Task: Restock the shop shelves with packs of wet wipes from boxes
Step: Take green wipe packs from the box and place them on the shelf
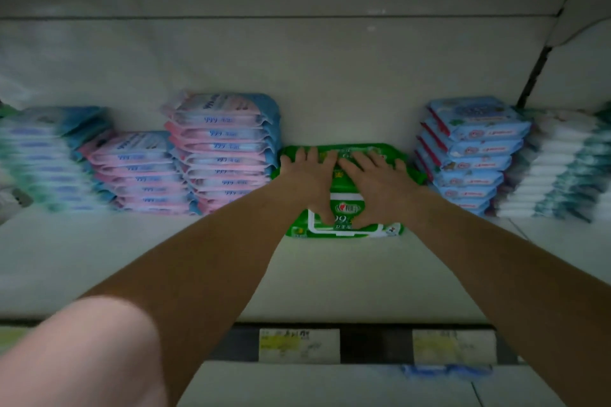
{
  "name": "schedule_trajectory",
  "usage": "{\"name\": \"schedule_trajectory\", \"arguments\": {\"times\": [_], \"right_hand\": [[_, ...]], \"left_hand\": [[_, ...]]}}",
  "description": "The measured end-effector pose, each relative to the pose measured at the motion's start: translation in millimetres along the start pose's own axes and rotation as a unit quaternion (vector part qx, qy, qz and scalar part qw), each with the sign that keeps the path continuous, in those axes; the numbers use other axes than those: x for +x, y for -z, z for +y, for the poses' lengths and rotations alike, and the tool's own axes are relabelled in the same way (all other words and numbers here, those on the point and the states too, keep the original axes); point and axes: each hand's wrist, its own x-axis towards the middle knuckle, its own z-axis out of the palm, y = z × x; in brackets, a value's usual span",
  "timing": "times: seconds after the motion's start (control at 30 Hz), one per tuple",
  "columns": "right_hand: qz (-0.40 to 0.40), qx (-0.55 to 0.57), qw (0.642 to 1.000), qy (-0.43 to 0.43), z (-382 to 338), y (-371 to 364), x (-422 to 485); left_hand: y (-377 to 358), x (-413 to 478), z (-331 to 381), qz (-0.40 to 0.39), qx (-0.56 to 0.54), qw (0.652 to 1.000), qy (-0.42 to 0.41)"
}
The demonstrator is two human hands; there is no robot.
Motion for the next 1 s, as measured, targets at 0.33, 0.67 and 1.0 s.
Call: {"name": "schedule_trajectory", "arguments": {"times": [0.33,0.67,1.0], "right_hand": [[0.166,-0.037,0.985,0.006,62,25,-81],[0.108,-0.034,0.993,-0.028,178,38,-80],[0.294,-0.025,0.955,0.029,205,-8,-38]], "left_hand": [[67,-14,65,0.045,-0.092,0.993,-0.057],[104,44,165,0.153,-0.085,0.981,-0.079],[93,65,182,0.21,-0.059,0.976,0.002]]}}
